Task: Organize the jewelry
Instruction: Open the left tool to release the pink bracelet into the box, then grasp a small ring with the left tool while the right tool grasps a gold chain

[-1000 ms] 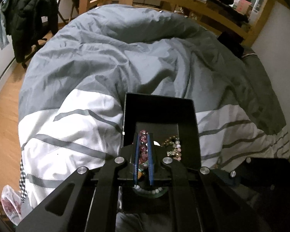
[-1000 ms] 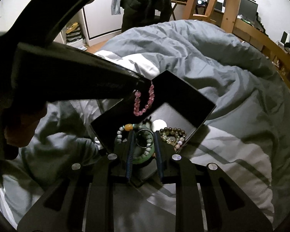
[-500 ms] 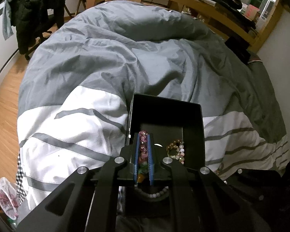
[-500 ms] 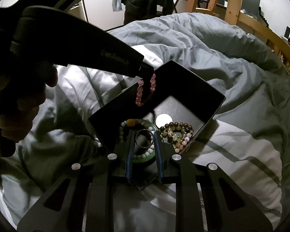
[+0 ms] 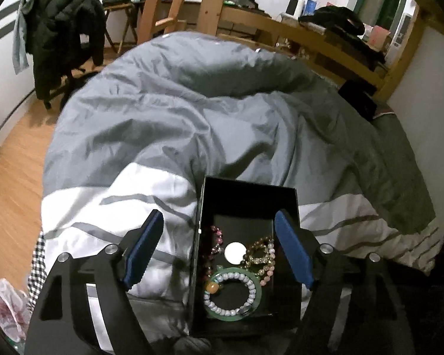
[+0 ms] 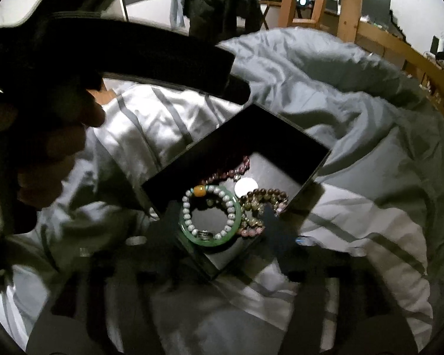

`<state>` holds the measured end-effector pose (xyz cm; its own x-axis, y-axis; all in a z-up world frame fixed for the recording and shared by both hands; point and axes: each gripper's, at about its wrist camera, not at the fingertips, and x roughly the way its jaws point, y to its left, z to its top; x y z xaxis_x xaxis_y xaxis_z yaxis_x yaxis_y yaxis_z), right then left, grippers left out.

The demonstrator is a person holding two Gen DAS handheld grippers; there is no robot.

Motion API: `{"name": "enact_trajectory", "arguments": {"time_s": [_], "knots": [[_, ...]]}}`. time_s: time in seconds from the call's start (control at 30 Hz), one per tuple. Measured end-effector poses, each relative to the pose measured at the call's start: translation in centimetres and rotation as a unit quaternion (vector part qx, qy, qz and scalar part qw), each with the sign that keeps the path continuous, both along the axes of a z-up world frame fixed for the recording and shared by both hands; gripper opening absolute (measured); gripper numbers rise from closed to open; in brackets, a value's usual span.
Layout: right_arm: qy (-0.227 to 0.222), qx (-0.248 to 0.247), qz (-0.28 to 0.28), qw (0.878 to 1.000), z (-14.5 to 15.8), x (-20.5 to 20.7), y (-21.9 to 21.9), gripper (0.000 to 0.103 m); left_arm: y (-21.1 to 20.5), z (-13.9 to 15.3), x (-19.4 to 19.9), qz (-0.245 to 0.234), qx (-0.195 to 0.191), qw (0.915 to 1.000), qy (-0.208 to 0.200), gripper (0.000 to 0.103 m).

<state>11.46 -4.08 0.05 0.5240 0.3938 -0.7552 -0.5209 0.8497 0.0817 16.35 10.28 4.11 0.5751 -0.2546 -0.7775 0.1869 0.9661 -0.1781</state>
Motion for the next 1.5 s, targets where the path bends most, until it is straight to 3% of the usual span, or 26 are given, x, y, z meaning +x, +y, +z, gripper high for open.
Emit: {"name": "enact_trajectory", "arguments": {"time_s": [0.13,0.23,0.5,0.7,0.9,1.03,1.13,1.23,1.27,1.3,1.5], "knots": [[-0.01,-0.003,-0.022,1.0,1.0,-0.5,-2.2,0.069,-0.2,0.5,-0.4,-0.007,-0.01,0.9999,-0.011,0.081],[-0.014,-0.011,-0.048,0.999,1.4,-1.1,-4.8,0.075,-0.9,0.7,-0.8,-0.023,-0.013,0.9995,-0.016,0.083],[-0.009,-0.006,-0.108,0.994,1.6,-2.2,-11.6,0.075,-6.0,0.0,-2.4,-0.091,0.011,0.9955,-0.02,0.084],[0.008,-0.003,-0.101,0.995,0.2,-3.1,-12.9,0.055,-10.2,-1.6,-4.0,-0.149,0.025,0.9884,-0.015,0.084],[0.048,0.0,-0.073,0.996,-4.0,-3.2,-11.7,0.04,-13.3,-4.1,-4.5,-0.18,0.046,0.9826,0.0,0.082],[0.082,-0.008,-0.062,0.995,-7.3,-2.5,-10.4,0.038,-14.1,-5.7,-3.8,-0.187,0.048,0.9809,0.025,0.064],[0.093,-0.009,-0.058,0.994,-8.6,-1.9,-10.0,0.037,-14.6,-6.7,-3.5,-0.191,0.054,0.9794,0.034,0.061],[0.106,0.003,-0.055,0.993,-9.6,-1.3,-10.0,0.025,-15.3,-7.1,-3.5,-0.2,0.057,0.9775,0.038,0.057],[0.108,-0.002,-0.059,0.992,-9.9,-1.2,-10.1,0.012,-15.3,-7.3,-3.3,-0.2,0.057,0.9773,0.041,0.055],[0.107,-0.008,-0.064,0.992,-10.1,-1.1,-10.2,0.007,-15.4,-7.5,-3.2,-0.202,0.054,0.9769,0.045,0.054],[0.107,0.016,-0.1,0.989,-9.3,-1.0,-12.8,0.006,-16.5,-8.3,-3.4,-0.225,0.061,0.9715,0.043,0.053]]}}
